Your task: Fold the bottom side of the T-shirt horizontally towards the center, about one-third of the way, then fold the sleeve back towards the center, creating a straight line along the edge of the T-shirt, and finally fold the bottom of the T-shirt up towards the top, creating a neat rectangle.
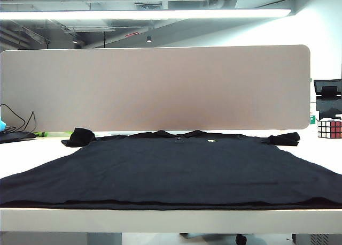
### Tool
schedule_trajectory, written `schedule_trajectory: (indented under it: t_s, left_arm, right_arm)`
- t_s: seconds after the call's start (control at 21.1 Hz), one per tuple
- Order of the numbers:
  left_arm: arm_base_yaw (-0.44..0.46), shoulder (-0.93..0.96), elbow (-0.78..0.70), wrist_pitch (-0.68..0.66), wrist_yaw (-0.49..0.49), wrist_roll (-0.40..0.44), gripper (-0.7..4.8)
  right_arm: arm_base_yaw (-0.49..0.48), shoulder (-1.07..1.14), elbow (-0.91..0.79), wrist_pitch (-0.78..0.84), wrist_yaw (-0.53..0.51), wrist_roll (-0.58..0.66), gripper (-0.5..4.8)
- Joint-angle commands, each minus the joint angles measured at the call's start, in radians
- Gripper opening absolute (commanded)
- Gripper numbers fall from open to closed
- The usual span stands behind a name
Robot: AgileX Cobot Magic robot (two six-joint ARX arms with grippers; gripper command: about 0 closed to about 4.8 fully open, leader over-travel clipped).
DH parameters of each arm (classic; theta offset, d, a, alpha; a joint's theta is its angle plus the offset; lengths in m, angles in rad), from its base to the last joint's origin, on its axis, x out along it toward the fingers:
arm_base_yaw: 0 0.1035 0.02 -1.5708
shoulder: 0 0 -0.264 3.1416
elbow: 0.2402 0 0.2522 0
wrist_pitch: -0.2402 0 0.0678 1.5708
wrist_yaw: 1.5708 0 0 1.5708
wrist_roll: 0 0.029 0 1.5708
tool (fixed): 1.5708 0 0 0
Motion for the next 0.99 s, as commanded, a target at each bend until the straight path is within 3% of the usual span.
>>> schedule_trajectory:
  t_s: [0.05, 0.43, 0.57, 0.62, 0.66, 0.85, 0.99]
  left_arm:
    - [0.002, 0.001, 0.002, 0.022, 0.003, -0.029, -0.05]
    - [0.002, 0.000, 0.002, 0.020, 0.014, -0.041, -0.05]
    - [0.002, 0.000, 0.003, 0.020, 0.098, -0.182, -0.05]
    - [0.002, 0.001, 0.004, 0.006, 0.185, -0.295, -0.05]
    - [0.002, 0.002, 0.004, -0.037, 0.230, -0.353, -0.05]
    - [0.002, 0.029, 0.004, -0.153, 0.273, -0.440, -0.05]
    - [0.002, 0.078, 0.006, -0.160, 0.322, -0.476, -0.05]
  right_arm:
    - [0.000, -0.002, -0.006, 0.017, -0.020, 0.000, -0.09]
    - [0.000, -0.002, -0.006, 0.016, -0.032, 0.016, -0.09]
    - [0.000, -0.002, -0.006, 0.016, -0.097, 0.150, -0.09]
    - [0.000, -0.002, -0.006, 0.013, -0.166, 0.253, -0.09]
    - [0.000, -0.001, -0.003, -0.014, -0.216, 0.306, -0.09]
    - [0.000, 0.005, 0.004, -0.131, -0.241, 0.314, -0.09]
    - [0.000, 0.034, 0.017, -0.146, -0.234, 0.316, -0.09]
